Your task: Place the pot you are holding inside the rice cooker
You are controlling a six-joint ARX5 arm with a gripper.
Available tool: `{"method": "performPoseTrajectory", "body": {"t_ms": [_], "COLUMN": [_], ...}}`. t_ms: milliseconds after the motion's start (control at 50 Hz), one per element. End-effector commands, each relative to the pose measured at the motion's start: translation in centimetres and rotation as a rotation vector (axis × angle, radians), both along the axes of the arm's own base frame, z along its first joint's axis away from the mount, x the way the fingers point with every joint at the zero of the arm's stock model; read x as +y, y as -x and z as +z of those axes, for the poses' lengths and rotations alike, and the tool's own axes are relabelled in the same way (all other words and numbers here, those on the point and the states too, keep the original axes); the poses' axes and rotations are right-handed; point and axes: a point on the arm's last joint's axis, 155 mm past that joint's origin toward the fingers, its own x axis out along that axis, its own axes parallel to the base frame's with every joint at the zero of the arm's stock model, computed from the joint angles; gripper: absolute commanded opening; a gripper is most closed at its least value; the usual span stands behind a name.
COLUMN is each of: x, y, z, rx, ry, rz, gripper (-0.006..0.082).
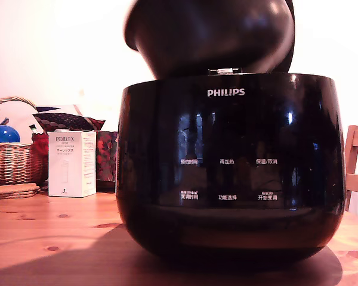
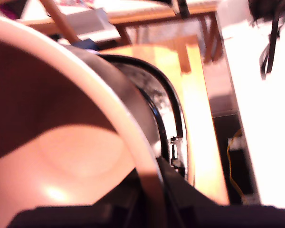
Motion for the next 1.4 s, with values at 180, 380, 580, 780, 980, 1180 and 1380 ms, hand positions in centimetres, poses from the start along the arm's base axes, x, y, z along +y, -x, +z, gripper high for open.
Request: {"method": "performPoseTrajectory", "body": {"t_ms": [180, 380, 580, 780, 980, 1180, 1380], "x": [-0.9, -1.0, -1.2, -1.2, -1.1, -1.1, -1.1], "y": [-1.1, -1.2, -1.0, -1.1, -1.0, -1.0, -1.0], "z": [0.5, -0.9, -2.2, -2.4, -2.5, -2.5, -2.5], "rx": [-0.124, -0.103, -0.077, -0.075, -0.071, -0.069, -0.067], "ry": [-0.013, -0.049, -0.081, -0.085, -0.09, -0.091, -0.092], "rz": [-0.07, -0.077, -0.084, -0.083, -0.083, -0.084, -0.08], "gripper": [-0.0022, -0.0022, -0.0022, -0.0021, 0.0013, 0.0044, 0.0056]}}
